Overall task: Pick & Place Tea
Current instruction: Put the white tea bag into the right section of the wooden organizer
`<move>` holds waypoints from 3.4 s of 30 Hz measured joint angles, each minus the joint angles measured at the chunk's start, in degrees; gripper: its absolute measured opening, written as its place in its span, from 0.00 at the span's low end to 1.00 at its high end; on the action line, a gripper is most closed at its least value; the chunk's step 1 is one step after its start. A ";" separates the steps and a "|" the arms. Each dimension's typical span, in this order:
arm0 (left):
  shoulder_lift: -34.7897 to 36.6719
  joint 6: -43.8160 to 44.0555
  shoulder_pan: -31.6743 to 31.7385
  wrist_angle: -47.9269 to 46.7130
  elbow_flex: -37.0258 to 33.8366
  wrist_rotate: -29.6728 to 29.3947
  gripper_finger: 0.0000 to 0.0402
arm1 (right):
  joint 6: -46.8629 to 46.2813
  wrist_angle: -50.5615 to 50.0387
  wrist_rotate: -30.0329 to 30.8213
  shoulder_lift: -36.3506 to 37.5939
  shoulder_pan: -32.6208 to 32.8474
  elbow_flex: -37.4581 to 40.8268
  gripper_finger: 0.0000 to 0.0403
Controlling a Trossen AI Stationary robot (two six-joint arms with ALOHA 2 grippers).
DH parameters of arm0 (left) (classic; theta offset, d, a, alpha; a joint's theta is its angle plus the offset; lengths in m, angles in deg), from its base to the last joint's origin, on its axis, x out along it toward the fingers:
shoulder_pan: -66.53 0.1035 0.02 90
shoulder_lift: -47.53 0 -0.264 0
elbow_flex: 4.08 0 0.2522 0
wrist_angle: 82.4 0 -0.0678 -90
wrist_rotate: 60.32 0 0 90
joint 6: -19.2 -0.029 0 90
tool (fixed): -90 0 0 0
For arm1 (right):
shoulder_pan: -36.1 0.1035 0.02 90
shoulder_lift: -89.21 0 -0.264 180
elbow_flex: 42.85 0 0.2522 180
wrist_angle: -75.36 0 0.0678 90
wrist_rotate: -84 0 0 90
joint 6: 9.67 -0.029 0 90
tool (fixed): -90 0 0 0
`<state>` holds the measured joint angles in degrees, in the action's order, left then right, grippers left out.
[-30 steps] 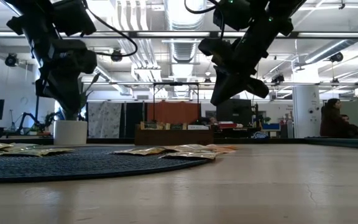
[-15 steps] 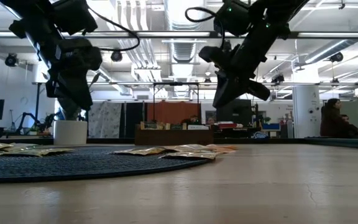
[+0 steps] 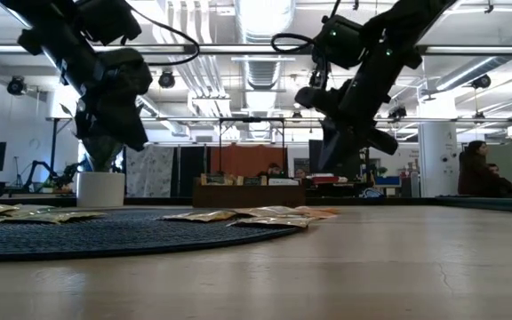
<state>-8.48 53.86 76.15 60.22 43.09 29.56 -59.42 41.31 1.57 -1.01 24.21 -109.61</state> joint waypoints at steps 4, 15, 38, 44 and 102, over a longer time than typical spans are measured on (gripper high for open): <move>0.00 0.44 0.02 2.57 0.00 -0.01 0.24 | 1.12 0.10 0.03 0.00 -0.68 0.60 0.07; -0.02 6.24 0.11 8.58 0.00 -5.63 0.24 | 9.04 0.28 -0.27 -0.02 -4.15 0.75 0.07; -24.36 25.34 0.30 34.15 8.81 -7.02 0.24 | 21.83 -0.48 -21.48 -0.02 -9.93 5.95 0.07; -35.57 17.36 0.94 33.77 21.63 -6.48 0.24 | 21.65 -0.39 -21.57 -0.02 -9.91 7.44 0.07; -61.07 -1.55 7.26 25.99 35.95 9.53 0.24 | -4.18 17.65 -12.04 0.07 -10.66 16.13 0.07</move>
<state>-69.55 52.31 83.41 86.21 79.05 39.09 -63.59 58.97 -10.47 -0.94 13.55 -93.48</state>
